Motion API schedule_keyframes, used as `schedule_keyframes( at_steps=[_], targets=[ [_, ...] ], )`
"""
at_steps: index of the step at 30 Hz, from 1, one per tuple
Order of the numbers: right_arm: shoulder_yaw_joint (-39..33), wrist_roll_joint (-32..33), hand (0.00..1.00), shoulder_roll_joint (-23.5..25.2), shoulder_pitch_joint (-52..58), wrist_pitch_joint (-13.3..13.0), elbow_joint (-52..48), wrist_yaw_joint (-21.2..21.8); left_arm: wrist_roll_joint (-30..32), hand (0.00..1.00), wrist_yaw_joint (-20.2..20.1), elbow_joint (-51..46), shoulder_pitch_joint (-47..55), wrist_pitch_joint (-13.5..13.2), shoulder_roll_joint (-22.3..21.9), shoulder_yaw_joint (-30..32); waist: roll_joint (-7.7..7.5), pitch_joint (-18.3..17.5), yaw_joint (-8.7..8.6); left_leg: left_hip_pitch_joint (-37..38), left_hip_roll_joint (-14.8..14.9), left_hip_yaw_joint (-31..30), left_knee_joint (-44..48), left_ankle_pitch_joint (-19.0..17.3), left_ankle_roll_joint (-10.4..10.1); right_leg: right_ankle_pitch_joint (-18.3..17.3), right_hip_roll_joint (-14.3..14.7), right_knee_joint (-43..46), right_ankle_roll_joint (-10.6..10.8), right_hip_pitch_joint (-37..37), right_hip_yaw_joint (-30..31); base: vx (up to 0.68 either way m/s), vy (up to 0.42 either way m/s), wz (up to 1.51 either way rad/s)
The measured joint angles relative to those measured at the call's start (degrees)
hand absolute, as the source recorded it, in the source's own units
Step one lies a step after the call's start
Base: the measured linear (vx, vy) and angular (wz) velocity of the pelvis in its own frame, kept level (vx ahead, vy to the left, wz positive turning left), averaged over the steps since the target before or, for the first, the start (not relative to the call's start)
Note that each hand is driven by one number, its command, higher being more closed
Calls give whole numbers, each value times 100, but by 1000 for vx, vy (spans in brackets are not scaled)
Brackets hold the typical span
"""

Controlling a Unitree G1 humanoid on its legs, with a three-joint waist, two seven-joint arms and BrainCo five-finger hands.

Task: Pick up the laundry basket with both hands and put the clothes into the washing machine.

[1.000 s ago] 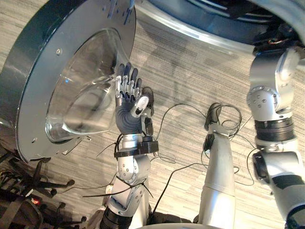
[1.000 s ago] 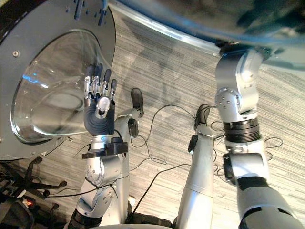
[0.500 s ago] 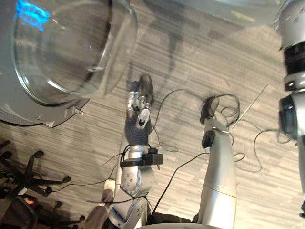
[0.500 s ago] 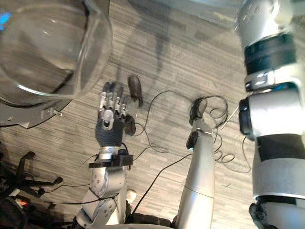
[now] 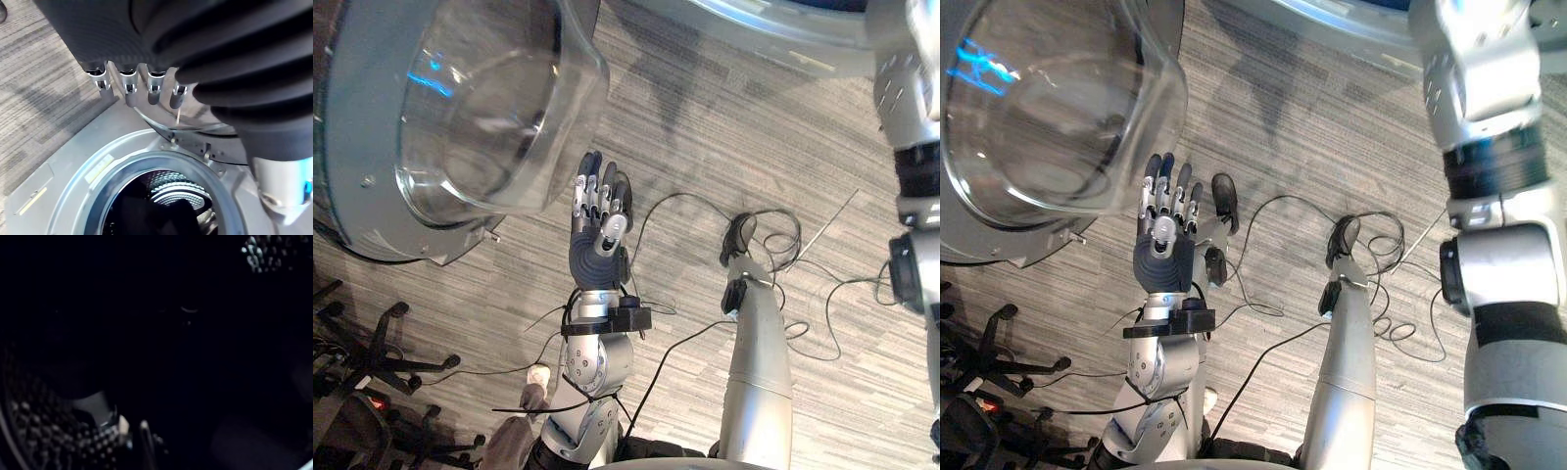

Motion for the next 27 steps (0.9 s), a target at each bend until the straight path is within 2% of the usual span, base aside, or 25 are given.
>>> schedule_keyframes(
  at_steps=[2,4,6,8,12,14,16,19,21,24,27],
  targets=[
    [240,-196,0,-387,379,124,-473,276,81,0,-1,1,-10,7,-7,-1,-3,-22,6,1,26,-6,67,-22,-4,-3,25,-90,4,71,-5,52,0,-9],
    [256,-655,0,-529,1042,112,-1085,498,171,0,1,-6,-6,17,-7,18,2,-93,13,-39,88,-87,204,-218,-44,-56,66,-38,-20,87,-82,75,9,-12],
    [167,-693,0,-551,1623,55,-1557,719,172,0,2,20,-8,91,-9,16,-4,-115,-42,-31,94,-127,303,-235,-43,-59,74,16,-15,128,-92,66,14,-3],
    [-159,-560,0,-439,2592,-116,-1890,923,190,0,11,60,11,137,-2,31,-6,-260,-25,-7,88,-159,334,-394,-80,-176,69,154,6,116,-96,59,5,8],
    [-251,-35,0,-51,4035,-146,-2092,1438,374,0,10,76,12,253,-19,169,-7,-260,-67,11,101,-197,496,-475,-151,-294,67,414,-7,107,-95,67,-16,5],
    [-205,135,0,66,4543,-76,-2112,1745,408,0,4,93,13,316,-17,257,-8,-259,-90,15,121,-203,521,-545,-137,-386,80,468,-18,107,-102,44,-17,-1],
    [-97,292,0,53,4824,103,-2103,1990,453,0,-15,277,35,373,-18,359,-8,-260,-104,43,151,-202,540,-546,-138,-386,93,494,-18,127,-118,37,-17,-3],
    [4,286,0,-144,4735,184,-2102,2267,520,0,-29,458,129,439,-14,426,-11,-261,-107,183,164,-189,466,-616,-182,-465,98,462,-114,225,-134,11,-6,-1],
    [-13,289,0,-154,4542,182,-2057,2272,518,0,-29,505,141,440,-13,443,-11,-261,-108,228,166,-180,433,-616,-182,-556,103,385,-138,288,-135,0,0,0],
    [-278,506,0,-40,4195,172,-1927,2059,512,0,-20,504,141,435,-18,454,-13,-261,-99,277,161,-174,397,-616,-182,-569,100,369,-134,330,-138,17,-16,4],
    [-943,564,0,637,4124,75,-1927,1711,510,0,-12,504,103,433,-37,462,-14,-261,-113,405,159,-163,381,-615,-182,-569,99,270,-130,519,-156,51,4,4]
  ],
)
